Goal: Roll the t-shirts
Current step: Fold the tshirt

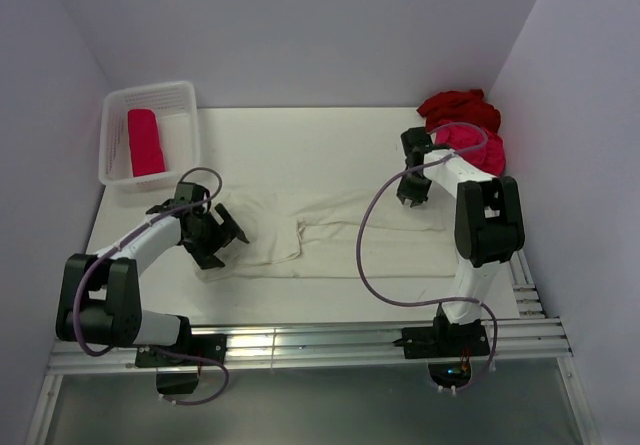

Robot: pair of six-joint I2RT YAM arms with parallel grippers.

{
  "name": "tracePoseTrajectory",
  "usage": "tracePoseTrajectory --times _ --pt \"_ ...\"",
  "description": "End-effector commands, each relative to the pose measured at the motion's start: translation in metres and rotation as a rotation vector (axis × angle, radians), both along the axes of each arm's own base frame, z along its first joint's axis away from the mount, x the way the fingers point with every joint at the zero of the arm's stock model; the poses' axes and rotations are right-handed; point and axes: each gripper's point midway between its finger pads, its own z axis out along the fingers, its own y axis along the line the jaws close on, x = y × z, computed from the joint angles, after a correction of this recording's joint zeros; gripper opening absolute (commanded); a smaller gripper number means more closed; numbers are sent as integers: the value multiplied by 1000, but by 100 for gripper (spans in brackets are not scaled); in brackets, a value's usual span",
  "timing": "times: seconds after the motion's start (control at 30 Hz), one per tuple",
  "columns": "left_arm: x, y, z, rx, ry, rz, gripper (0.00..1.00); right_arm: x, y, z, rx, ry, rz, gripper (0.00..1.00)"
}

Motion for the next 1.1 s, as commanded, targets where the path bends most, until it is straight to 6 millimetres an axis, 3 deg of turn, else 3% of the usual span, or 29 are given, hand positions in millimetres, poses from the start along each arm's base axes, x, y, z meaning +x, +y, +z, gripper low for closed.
tracePoseTrajectory --times 0.0,0.13,0.33,0.43,0.5,0.53,0.73,0.8,0.97,1.07 --pt "15 2 -16 27 -11 41 93 4 -15 3 -64 9 -44 31" --pt "27 4 -37 78 39 20 91 -10 -26 -7 -78 52 -82 24" --pt "57 7 -44 185 59 -60 84 -39 -36 -19 -96 142 -162 7" --pt "95 2 -50 285 50 -146 83 -57 -40 -23 -61 158 -212 0" --pt "101 -7 -53 302 65 -206 82 -70 -42 -28 -55 178 -224 0" --pt "118 -6 -56 335 54 -207 81 -74 -42 -28 -55 181 -228 0" --pt "155 -22 -69 351 49 -252 80 -106 -38 -32 -31 199 -237 0" --pt "163 -24 -71 356 51 -264 80 -118 -36 -35 -24 219 -237 0" --pt "209 -36 -73 376 1 -287 79 -141 -17 -32 7 220 -206 0" --pt "239 -46 -77 373 -26 -306 79 -155 9 -33 43 237 -150 0"
